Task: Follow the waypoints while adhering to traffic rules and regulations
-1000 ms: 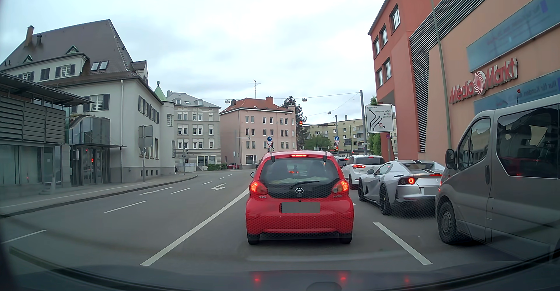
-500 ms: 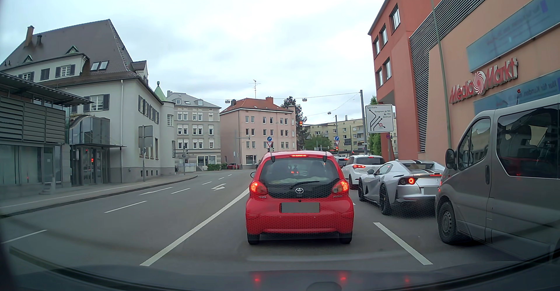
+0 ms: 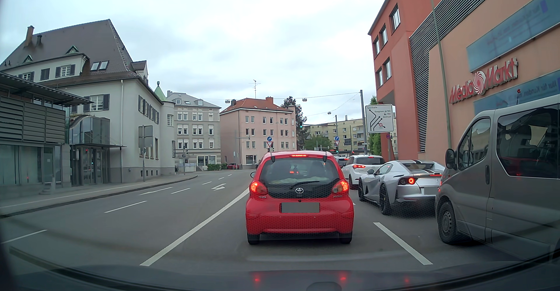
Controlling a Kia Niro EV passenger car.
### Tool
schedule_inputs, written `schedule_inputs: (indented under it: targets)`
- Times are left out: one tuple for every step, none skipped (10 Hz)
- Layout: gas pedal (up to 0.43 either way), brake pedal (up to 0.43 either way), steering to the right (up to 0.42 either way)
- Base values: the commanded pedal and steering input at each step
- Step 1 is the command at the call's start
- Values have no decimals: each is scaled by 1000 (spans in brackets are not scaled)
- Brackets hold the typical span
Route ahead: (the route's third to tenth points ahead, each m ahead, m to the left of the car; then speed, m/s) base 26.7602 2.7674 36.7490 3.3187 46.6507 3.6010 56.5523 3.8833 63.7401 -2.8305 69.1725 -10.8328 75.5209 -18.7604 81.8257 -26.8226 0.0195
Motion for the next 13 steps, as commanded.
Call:
schedule_inputs:
  targets:
    - [0,152,7]
    - [0,152,7]
    - [0,152,6]
    - [0,152,7]
    - [0,152,7]
    - [0,152,7]
    - [0,152,7]
    - [0,152,7]
    - [0,152,7]
    - [0,152,7]
    - [0,152,7]
    - [0,152,7]
    - [0,152,7]
